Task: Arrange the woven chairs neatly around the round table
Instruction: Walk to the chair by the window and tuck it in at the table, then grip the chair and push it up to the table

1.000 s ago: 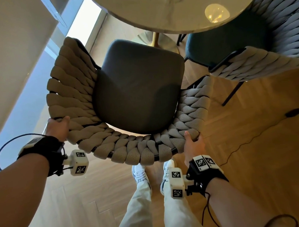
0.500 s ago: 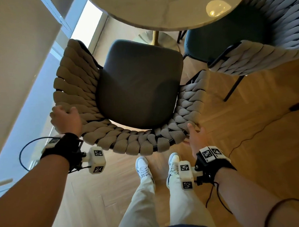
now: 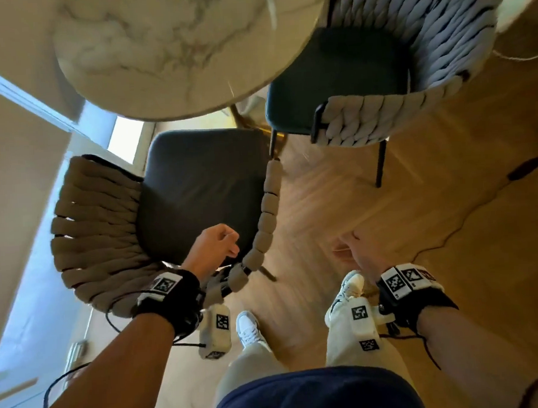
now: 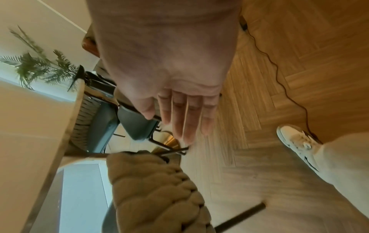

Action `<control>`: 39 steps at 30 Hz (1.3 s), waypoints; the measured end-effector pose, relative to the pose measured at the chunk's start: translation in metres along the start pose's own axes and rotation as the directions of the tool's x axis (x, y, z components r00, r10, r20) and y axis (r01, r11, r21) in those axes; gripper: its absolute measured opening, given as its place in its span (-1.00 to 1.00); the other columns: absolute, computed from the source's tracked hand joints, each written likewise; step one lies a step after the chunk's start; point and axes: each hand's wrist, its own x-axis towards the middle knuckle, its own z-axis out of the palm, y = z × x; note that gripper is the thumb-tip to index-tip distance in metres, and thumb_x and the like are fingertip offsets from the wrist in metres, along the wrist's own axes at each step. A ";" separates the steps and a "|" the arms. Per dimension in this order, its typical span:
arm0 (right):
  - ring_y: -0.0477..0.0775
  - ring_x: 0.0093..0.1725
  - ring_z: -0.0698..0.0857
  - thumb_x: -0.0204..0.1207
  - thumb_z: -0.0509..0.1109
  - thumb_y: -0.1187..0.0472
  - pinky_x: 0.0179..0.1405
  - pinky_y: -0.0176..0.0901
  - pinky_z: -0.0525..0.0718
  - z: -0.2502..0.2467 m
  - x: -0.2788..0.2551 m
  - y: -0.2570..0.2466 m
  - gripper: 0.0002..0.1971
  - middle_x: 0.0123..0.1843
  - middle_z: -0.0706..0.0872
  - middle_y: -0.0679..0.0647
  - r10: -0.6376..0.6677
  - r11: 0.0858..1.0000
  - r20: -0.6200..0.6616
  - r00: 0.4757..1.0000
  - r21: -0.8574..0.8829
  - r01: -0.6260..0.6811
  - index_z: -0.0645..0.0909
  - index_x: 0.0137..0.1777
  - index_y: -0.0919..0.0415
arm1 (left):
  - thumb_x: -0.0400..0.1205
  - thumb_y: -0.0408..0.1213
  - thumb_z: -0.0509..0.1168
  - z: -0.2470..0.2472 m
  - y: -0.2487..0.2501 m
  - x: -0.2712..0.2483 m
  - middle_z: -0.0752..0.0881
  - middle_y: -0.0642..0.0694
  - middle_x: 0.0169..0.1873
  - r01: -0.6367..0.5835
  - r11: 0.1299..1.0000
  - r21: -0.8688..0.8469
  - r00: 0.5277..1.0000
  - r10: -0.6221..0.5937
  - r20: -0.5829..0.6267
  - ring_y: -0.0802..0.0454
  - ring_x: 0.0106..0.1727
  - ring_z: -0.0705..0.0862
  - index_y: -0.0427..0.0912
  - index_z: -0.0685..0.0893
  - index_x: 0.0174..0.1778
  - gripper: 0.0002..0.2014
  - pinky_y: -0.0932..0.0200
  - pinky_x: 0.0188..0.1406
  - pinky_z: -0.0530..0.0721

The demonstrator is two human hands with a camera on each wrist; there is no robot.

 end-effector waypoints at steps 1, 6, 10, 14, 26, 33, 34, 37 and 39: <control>0.05 -0.20 0.68 0.73 0.22 0.21 -0.34 -0.23 0.65 -0.023 0.002 -0.008 -0.84 -0.11 0.68 0.19 -0.012 1.000 0.002 1.000 0.011 0.012 0.52 -0.10 0.17 | 0.80 -0.20 0.25 0.013 0.019 0.002 0.84 -0.14 -0.08 0.006 1.000 0.003 1.000 -0.006 0.010 -0.04 0.00 0.83 -0.05 0.72 0.03 -0.87 -0.11 0.31 0.78; 0.04 -0.19 0.72 0.71 0.25 0.15 -0.26 -0.16 0.58 -0.144 0.011 -0.054 -0.86 -0.10 0.75 0.17 -0.080 0.997 -0.079 0.994 -0.014 0.079 0.58 -0.02 0.16 | 0.73 -0.35 0.27 0.074 0.110 0.024 0.82 -0.16 -0.19 -0.031 0.999 -0.031 0.999 0.032 0.024 -0.14 -0.07 0.79 -0.32 0.78 0.06 -0.82 -0.28 0.32 0.78; 0.09 -0.17 0.73 0.71 0.25 0.16 -0.22 -0.10 0.61 -0.210 0.041 -0.097 -0.86 -0.08 0.76 0.20 -0.131 0.991 -0.133 0.982 0.005 0.132 0.59 -0.01 0.17 | 0.82 -0.38 0.19 0.115 0.187 0.054 0.76 -0.19 -0.29 -0.109 0.992 -0.064 0.993 0.112 0.037 -0.19 -0.16 0.72 -0.21 0.69 -0.09 -0.77 -0.14 0.05 0.71; 0.12 -0.14 0.74 0.70 0.27 0.17 -0.14 -0.07 0.63 -0.263 0.086 -0.154 -0.86 -0.17 0.77 0.13 -0.165 0.986 -0.151 0.975 0.002 0.167 0.62 -0.08 0.12 | 0.81 -0.36 0.16 0.149 0.263 0.094 0.77 -0.24 -0.20 -0.138 0.987 -0.084 0.990 0.140 0.016 -0.10 -0.15 0.73 -0.30 0.70 0.06 -0.80 0.03 0.02 0.68; 0.24 -0.12 0.72 0.68 0.25 0.14 -0.11 0.03 0.62 -0.405 0.236 -0.390 -0.76 -0.12 0.80 0.31 -0.343 0.877 0.053 0.938 -0.339 0.340 0.64 -0.18 0.17 | 0.77 -0.45 0.18 0.206 0.424 0.213 0.68 -0.20 -0.39 -0.020 0.888 -0.460 0.958 -0.114 -0.262 -0.03 -0.34 0.66 -0.24 0.68 -0.16 -0.76 0.30 -0.39 0.71; 0.20 -0.18 0.74 0.67 0.27 0.20 -0.21 -0.11 0.68 -0.437 0.334 -0.486 -0.79 -0.17 0.77 0.28 -0.289 0.809 0.224 0.931 -0.462 0.363 0.67 -0.07 0.30 | 0.77 -0.44 0.20 0.238 0.477 0.252 0.69 -0.21 -0.44 0.085 0.808 -0.583 0.882 -0.333 -0.333 -0.07 -0.40 0.66 -0.25 0.67 -0.18 -0.77 0.23 -0.45 0.66; 0.20 -0.20 0.74 0.67 0.28 0.21 -0.21 -0.12 0.71 -0.440 0.350 -0.498 -0.80 -0.20 0.76 0.25 -0.275 0.799 0.253 0.928 -0.476 0.366 0.66 -0.08 0.31 | 0.77 -0.43 0.22 0.245 0.481 0.254 0.70 -0.20 -0.44 0.088 0.795 -0.600 0.862 -0.363 -0.354 -0.06 -0.40 0.66 -0.26 0.67 -0.17 -0.78 0.24 -0.45 0.67; 0.21 -0.19 0.73 0.67 0.29 0.20 -0.07 0.10 0.72 -0.446 0.394 -0.533 -0.81 -0.16 0.76 0.31 -0.221 0.734 0.371 0.902 -0.546 0.404 0.63 -0.14 0.23 | 0.77 -0.42 0.25 0.271 0.498 0.250 0.72 -0.18 -0.44 0.117 0.751 -0.649 0.771 -0.481 -0.418 -0.02 -0.43 0.65 -0.27 0.68 -0.20 -0.77 0.26 -0.48 0.65; 0.07 -0.27 0.74 0.69 0.28 0.19 -0.15 -0.04 0.71 -0.449 0.422 -0.554 -0.86 -0.05 0.74 0.43 -0.183 0.687 0.452 0.873 -0.576 0.442 0.60 -0.07 0.18 | 0.76 -0.43 0.25 0.299 0.504 0.243 0.72 -0.17 -0.45 0.145 0.710 -0.689 0.692 -0.571 -0.443 -0.08 -0.41 0.65 -0.22 0.66 -0.28 -0.72 0.12 -0.35 0.68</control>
